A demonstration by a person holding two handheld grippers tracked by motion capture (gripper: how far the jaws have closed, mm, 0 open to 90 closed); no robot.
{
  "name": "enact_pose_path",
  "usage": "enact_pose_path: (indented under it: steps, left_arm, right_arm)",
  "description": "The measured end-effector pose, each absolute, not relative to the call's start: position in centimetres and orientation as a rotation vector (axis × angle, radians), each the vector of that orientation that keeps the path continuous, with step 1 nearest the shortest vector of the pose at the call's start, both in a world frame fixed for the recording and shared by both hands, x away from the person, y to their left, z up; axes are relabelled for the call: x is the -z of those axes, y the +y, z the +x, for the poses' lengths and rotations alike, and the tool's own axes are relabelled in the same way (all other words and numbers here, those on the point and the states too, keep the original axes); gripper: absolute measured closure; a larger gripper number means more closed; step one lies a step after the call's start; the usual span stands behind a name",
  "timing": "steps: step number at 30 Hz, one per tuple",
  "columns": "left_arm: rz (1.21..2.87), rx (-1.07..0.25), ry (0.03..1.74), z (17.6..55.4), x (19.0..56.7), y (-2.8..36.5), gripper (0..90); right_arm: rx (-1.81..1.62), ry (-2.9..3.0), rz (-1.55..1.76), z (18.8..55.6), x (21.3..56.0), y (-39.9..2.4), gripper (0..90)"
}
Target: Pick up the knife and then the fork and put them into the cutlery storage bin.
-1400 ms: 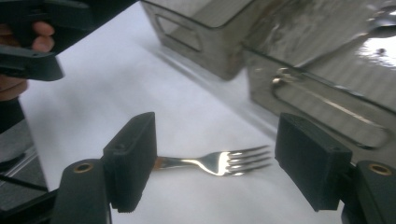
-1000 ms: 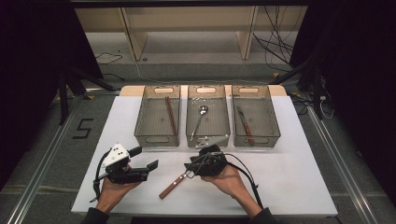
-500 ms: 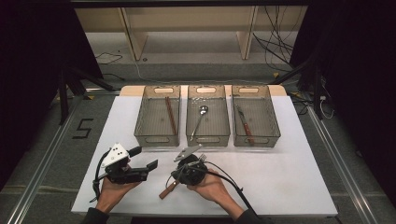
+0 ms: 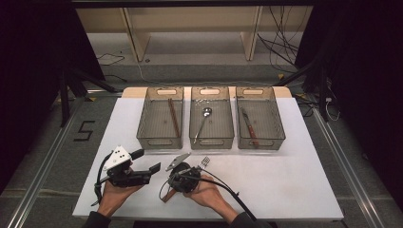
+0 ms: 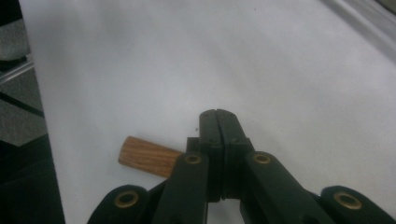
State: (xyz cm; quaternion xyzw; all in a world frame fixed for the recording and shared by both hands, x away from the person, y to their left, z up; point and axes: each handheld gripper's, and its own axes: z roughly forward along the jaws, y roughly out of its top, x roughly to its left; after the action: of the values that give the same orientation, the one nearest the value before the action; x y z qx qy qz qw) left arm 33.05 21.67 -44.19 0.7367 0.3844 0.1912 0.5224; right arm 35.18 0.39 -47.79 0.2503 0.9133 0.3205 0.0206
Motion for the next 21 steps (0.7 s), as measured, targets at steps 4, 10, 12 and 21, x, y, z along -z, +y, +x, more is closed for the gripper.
enact_pose_path:
  steps: [4, 10, 12, 21]
  left_arm:
    - [1.764, -0.458, 0.922, 33.1, 44.2, 21.7, 15.6]
    - [1.766, -0.458, 0.922, 33.1, 44.2, 21.6, 15.6]
    - [1.763, -0.458, 0.924, 33.1, 44.2, 21.7, 15.5]
    - [1.764, -0.457, 0.923, 33.1, 44.2, 21.6, 15.6]
  right_arm:
    - [-0.975, 2.844, 0.772, 35.2, 48.1, 0.5, 90.0]
    - [-0.947, 2.863, 0.766, 35.2, 48.2, 0.5, 90.0]
    - [-0.937, 2.871, 0.750, 35.1, 48.2, 0.5, 90.0]
    - [-0.886, 2.912, 0.688, 34.3, 47.8, -1.4, 90.0]
